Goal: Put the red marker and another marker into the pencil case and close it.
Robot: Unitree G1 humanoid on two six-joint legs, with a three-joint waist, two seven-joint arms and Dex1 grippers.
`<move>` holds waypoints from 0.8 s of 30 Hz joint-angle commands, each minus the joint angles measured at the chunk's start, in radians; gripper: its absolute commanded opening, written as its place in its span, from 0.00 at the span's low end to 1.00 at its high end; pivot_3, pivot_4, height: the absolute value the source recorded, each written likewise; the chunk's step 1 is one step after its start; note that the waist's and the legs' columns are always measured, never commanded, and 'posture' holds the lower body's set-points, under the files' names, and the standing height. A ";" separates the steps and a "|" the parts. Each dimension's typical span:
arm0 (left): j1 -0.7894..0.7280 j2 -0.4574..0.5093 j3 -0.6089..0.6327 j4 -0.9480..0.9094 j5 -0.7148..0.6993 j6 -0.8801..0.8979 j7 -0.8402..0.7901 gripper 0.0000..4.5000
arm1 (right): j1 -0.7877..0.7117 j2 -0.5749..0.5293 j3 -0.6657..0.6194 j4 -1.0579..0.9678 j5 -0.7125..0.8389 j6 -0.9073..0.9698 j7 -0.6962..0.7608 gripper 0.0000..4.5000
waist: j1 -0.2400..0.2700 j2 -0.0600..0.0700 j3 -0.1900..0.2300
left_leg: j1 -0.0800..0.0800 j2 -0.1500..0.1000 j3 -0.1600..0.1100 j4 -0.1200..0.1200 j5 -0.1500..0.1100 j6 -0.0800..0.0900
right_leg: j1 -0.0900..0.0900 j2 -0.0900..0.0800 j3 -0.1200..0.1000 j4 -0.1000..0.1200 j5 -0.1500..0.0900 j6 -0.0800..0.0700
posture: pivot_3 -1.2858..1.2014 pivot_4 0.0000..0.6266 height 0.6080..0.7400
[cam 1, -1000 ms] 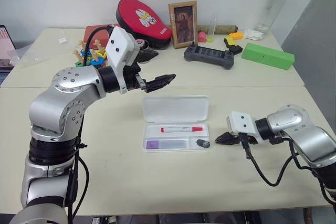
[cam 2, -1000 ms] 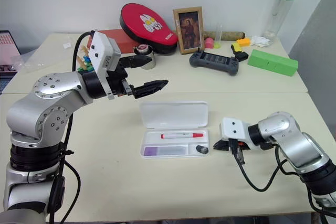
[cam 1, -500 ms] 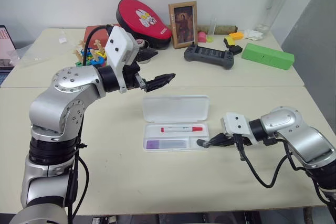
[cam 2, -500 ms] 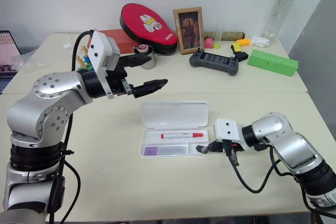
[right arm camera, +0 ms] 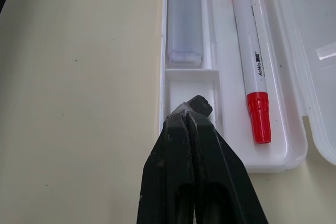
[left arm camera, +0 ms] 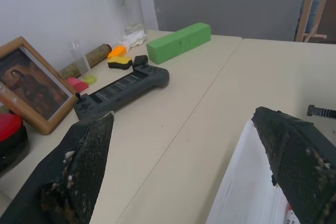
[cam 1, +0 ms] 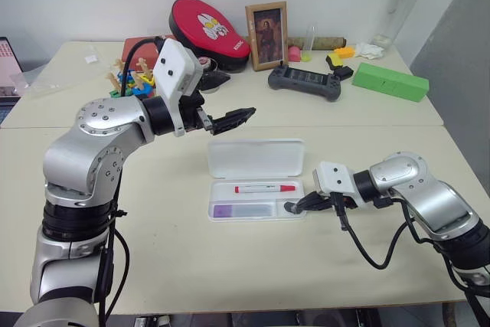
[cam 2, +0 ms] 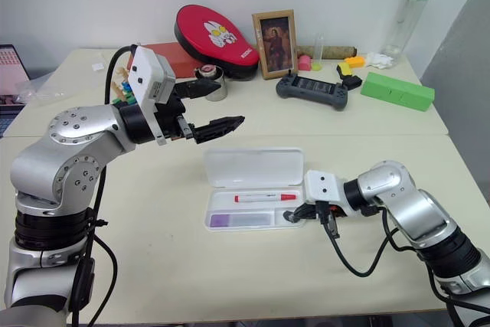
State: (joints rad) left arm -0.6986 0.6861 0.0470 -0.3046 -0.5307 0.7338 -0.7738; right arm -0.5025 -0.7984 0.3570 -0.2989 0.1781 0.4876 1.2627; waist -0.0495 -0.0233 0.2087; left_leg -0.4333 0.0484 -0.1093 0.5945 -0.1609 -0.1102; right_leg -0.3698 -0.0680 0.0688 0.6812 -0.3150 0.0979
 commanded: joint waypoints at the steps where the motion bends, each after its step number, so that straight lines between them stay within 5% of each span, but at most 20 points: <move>1: -0.002 0.004 0.026 -0.030 -0.006 -0.015 0.008 1.00 | -0.016 -0.010 -0.024 -0.025 0.006 0.003 -0.004 0.01 | 0.000 0.000 0.000 | 0.000 0.000 0.000 0.000 0.000 0.000 | 0.000 0.000 0.000 0.000 0.000 0.000 | 0.52 0.24 1.00; 24: 0.004 0.007 0.033 -0.036 -0.009 -0.011 0.011 1.00 | -0.010 -0.020 -0.043 0.000 0.002 -0.013 0.009 0.01 | -0.001 0.000 0.000 | 0.000 0.000 0.000 0.000 0.000 0.000 | 0.000 0.000 0.000 0.000 0.000 0.000 | 0.52 0.24 1.00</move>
State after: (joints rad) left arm -0.6970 0.6831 0.0471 -0.3069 -0.5311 0.7338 -0.7717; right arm -0.5176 -0.7906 0.3628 -0.2472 0.1481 0.4789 1.2534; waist -0.0504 -0.0233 0.2087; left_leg -0.4333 0.0484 -0.1094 0.5944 -0.1609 -0.1102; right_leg -0.3698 -0.0680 0.0688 0.6813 -0.3150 0.0979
